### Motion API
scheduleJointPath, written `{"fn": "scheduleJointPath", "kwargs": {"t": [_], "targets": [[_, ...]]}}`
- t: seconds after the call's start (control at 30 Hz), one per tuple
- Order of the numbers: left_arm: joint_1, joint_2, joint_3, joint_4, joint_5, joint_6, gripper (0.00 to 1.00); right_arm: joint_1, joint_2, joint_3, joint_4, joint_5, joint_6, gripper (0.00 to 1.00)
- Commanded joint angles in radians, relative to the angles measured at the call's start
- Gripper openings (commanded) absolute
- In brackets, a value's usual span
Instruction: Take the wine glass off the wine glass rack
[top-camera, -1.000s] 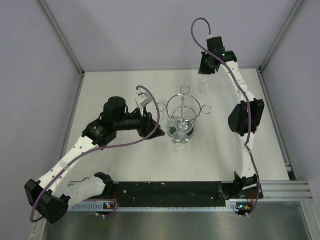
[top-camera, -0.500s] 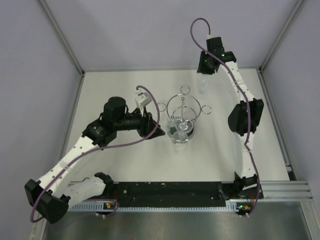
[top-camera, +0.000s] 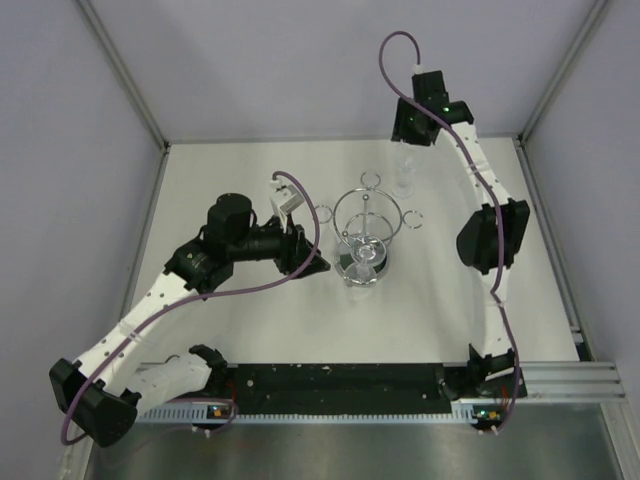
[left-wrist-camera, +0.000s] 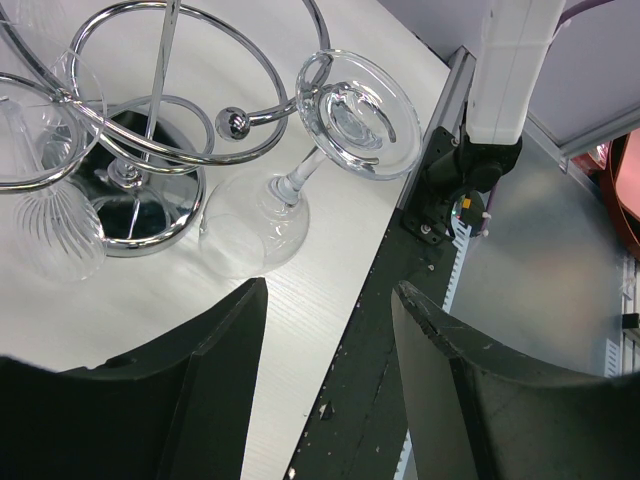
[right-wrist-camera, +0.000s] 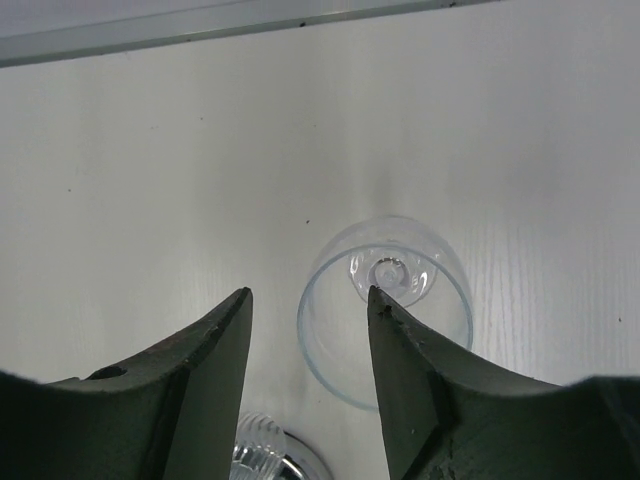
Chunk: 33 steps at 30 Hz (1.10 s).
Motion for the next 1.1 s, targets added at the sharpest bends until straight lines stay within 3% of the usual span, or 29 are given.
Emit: {"fn": "scheduleJointPath", "kwargs": {"t": [0.0,0.2,0.33,0.5,0.77,1.07], "targets": [[0.002,0.0,-0.006,0.019,-0.008,0.009,0.59,0.037,-0.144,0.009,0.024,0.072,-0.042,0.5],[0.002,0.0,-0.006,0.015,-0.011,0.009,0.59,0.071,-0.277,-0.036,0.001,0.089,-0.052,0.52],[0.002,-0.008,-0.004,0.015,-0.012,0.009,0.59,0.078,-0.471,-0.237,0.065,0.028,-0.005,0.52],[0.002,-0.011,-0.004,0.015,-0.002,0.006,0.59,0.077,-0.6,-0.426,0.136,-0.093,0.035,0.52],[0.002,-0.038,-0.007,0.022,-0.035,0.0,0.58,0.077,-0.667,-0.599,0.214,-0.242,0.093,0.58],[0.001,-0.078,-0.016,0.025,-0.118,0.003,0.59,0.077,-0.669,-0.728,0.316,-0.295,0.142,0.58]]}}
